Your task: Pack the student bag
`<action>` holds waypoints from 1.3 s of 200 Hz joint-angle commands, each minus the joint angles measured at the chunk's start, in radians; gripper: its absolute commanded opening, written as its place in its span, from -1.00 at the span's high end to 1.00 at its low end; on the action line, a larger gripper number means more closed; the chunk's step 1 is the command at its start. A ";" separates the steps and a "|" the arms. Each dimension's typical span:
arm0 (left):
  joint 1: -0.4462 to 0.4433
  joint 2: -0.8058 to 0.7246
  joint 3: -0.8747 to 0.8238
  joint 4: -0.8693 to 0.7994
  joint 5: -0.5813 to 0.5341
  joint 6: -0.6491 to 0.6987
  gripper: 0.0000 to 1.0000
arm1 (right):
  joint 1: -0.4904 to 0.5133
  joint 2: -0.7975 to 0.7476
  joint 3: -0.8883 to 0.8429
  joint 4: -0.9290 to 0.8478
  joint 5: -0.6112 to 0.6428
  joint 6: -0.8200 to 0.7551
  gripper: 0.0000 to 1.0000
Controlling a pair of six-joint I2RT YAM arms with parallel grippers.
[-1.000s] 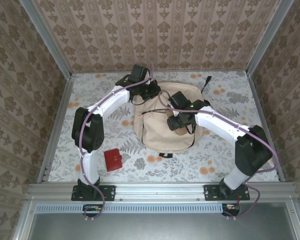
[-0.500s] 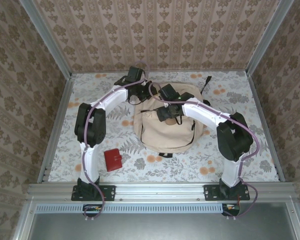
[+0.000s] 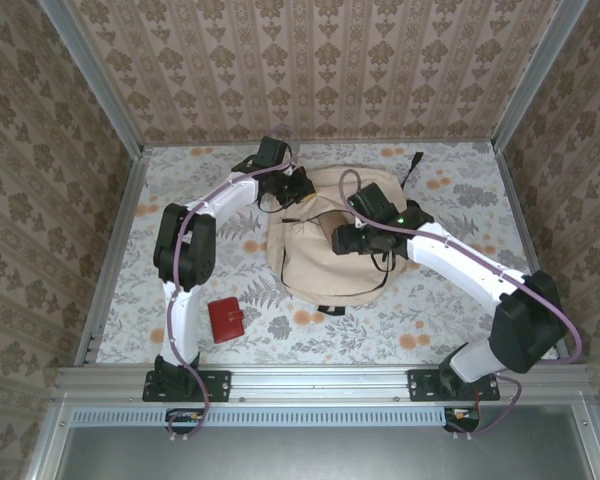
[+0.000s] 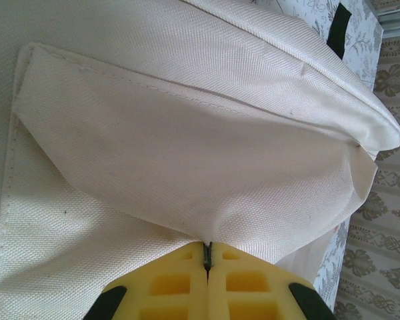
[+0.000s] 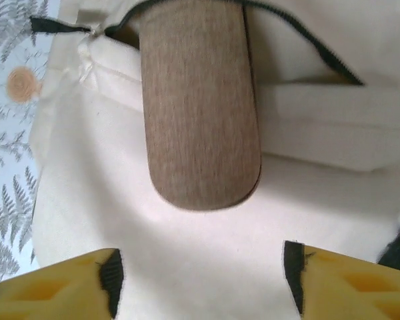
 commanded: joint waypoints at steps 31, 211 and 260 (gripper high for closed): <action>0.013 -0.069 -0.019 0.001 0.006 0.017 1.00 | 0.006 0.050 -0.096 0.172 -0.087 0.215 0.22; 0.003 -0.159 -0.059 -0.056 0.022 0.091 1.00 | -0.086 0.306 0.123 0.263 0.109 0.211 0.62; 0.001 -0.157 -0.056 -0.068 0.027 0.098 1.00 | -0.084 0.143 -0.037 0.375 0.072 0.242 0.76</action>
